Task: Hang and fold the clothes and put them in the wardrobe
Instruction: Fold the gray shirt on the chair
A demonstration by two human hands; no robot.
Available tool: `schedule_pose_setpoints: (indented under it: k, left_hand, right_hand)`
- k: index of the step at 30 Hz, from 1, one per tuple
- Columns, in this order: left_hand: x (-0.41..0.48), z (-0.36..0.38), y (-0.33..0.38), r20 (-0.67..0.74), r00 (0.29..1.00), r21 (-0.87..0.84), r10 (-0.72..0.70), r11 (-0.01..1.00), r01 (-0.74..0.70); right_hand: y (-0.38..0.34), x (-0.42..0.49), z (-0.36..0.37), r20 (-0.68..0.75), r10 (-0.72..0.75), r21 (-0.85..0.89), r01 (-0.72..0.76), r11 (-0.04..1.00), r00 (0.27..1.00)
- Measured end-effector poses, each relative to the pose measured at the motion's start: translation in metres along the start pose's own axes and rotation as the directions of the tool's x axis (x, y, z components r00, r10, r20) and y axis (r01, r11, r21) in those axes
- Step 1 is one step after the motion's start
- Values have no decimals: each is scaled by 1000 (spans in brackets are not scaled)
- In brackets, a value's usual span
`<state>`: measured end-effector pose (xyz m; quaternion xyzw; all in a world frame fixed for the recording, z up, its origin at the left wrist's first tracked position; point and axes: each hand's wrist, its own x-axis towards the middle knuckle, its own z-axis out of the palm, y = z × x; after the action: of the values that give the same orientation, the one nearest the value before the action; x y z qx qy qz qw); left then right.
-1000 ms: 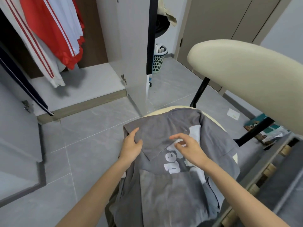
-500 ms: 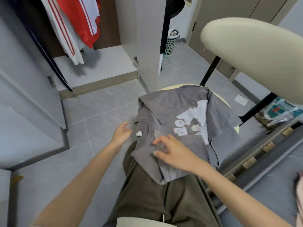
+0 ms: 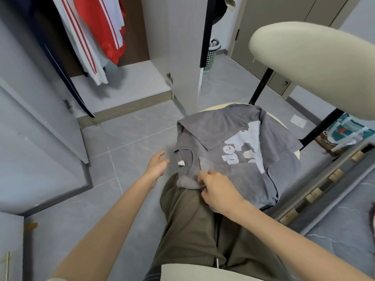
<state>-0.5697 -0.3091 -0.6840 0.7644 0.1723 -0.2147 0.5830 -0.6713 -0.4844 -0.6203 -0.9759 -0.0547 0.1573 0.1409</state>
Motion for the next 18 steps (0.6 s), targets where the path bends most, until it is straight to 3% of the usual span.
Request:
schedule_pose_setpoints:
  k: [6,18]
  left_hand:
    - [34,29,39,58,998,16,35,999,-36]
    - [143,77,55,76,994,-127,75,990,-65]
  right_hand:
    - [37,17,-33,-23,42,343,-32,939,999]
    - [80,35,-43,15,-28,550,15,835,999]
